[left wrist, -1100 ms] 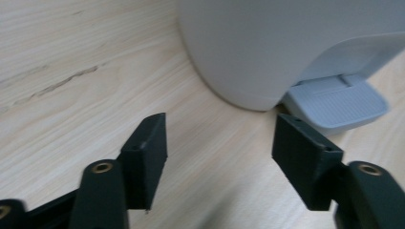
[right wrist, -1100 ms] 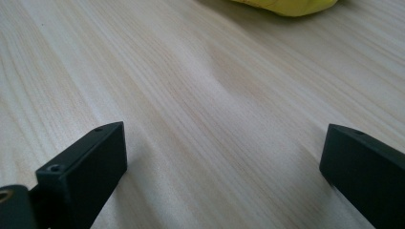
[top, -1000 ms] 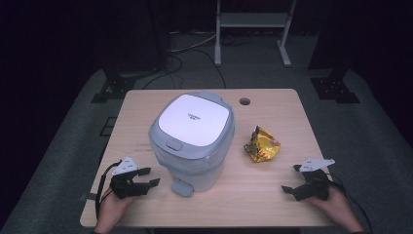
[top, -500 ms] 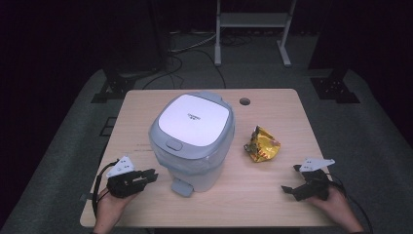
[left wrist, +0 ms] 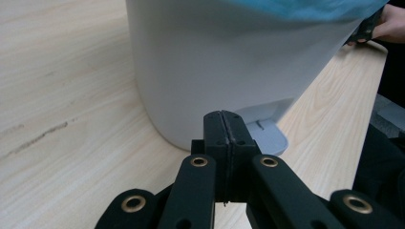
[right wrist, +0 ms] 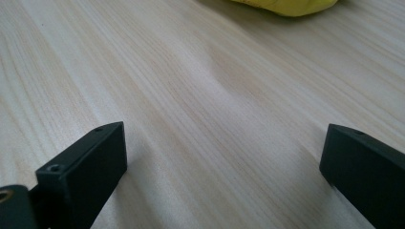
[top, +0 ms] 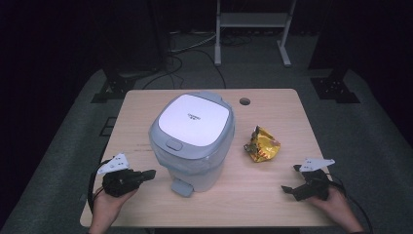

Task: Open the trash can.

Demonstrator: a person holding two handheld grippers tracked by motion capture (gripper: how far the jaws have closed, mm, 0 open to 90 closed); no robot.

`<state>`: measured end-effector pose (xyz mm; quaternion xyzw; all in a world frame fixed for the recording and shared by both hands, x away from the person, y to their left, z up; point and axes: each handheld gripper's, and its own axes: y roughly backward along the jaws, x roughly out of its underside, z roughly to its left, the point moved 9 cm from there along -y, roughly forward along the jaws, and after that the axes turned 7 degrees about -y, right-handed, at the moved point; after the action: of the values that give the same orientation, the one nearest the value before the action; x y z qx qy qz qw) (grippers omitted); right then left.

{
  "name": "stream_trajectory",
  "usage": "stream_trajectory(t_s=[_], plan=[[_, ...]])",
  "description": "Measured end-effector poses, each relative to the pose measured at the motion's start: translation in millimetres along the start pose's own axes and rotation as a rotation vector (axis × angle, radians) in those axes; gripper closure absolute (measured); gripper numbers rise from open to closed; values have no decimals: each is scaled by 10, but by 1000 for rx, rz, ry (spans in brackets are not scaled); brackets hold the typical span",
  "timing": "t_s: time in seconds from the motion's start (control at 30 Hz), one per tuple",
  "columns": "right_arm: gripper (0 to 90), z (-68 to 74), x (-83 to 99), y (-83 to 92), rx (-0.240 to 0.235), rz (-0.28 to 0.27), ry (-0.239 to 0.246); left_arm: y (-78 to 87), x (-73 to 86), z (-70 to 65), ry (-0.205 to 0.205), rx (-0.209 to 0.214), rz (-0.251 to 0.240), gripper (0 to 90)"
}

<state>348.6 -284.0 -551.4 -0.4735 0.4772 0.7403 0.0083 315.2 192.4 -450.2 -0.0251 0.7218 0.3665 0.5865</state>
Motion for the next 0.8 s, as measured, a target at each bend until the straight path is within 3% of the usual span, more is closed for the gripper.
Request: stream_trajectory(t_s=[0.43, 0.8], plan=[[11, 0, 1, 0, 0, 1, 0, 130, -321, -162, -52, 59, -34, 900], [11, 0, 0, 0, 0, 0, 0, 248, -575, -262, -63, 112, -69, 900]])
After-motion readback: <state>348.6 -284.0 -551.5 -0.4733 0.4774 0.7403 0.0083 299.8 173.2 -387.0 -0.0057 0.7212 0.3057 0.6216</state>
